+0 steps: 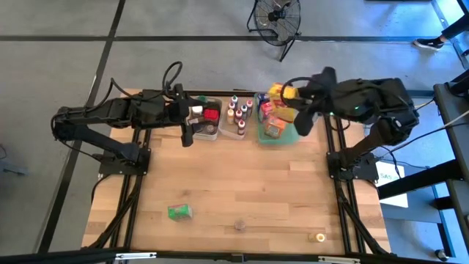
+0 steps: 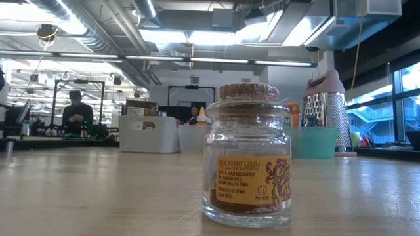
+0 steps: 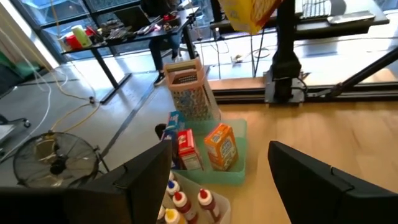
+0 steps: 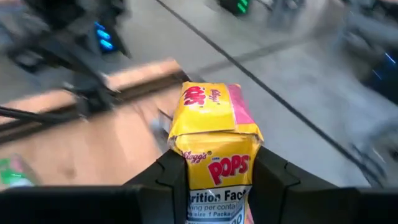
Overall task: Pick & Place Kitchen Items
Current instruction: Put the yellow cereal box into the green bin
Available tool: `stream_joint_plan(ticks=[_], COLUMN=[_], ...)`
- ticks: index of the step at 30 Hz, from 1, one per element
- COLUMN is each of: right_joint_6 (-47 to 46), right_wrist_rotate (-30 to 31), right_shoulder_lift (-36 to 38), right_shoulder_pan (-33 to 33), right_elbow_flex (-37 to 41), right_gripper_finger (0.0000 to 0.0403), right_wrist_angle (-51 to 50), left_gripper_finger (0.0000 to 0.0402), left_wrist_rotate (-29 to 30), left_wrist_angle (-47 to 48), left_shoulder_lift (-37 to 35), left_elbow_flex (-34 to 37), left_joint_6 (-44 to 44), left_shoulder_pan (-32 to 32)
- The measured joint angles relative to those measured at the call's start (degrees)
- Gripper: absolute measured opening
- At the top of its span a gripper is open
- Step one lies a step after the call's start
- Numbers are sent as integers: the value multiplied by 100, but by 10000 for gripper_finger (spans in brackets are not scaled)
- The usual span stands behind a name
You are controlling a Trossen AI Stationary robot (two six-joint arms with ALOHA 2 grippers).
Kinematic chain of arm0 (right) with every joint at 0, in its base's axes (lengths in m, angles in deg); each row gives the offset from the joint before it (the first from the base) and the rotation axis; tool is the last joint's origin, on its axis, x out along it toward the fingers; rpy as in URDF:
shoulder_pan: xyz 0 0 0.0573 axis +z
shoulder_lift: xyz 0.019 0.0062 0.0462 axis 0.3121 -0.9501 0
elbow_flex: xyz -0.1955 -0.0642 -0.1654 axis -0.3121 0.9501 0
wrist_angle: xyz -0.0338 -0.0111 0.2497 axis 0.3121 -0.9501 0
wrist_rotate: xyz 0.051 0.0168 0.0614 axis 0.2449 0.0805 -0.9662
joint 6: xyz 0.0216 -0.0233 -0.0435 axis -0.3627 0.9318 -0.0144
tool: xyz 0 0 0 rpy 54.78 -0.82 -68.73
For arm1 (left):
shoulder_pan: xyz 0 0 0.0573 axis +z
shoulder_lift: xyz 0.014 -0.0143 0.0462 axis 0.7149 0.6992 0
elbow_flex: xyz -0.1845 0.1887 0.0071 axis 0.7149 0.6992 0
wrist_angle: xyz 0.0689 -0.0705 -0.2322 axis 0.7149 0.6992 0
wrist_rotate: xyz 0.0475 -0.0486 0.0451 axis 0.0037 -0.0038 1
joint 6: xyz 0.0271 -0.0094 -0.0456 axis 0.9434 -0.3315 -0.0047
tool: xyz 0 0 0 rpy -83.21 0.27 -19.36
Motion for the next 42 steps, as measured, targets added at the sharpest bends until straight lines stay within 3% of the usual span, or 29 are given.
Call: stream_joint_plan(ticks=[3, 14, 26, 33, 42], right_joint_6=[-882, -1297, -2476, -2671, -2466], right_wrist_rotate=[297, 236, 378, 14, -123], right_shoulder_lift=[18, 409, 1996, 2372, 2376], right_shoulder_pan=[-4, -59, -390, -489, -740], right_elbow_flex=[14, 1063, 3788, 5419, 6789], right_gripper_finger=[123, 111, 108, 108, 108], right_wrist_angle=[-1012, -932, -929, -29, 1129], left_gripper_finger=[261, 261, 260, 262, 262], left_wrist_rotate=[77, 112, 114, 120, 162], left_wrist_angle=[45, 44, 49, 32, 102], left_shoulder_lift=[0, 0, 2, 4, 7], left_elbow_flex=[0, 0, 0, 0, 1], left_joint_6=[2, -47, -355, -611, -815], left_shoulder_pan=[0, 0, 0, -1, -2])
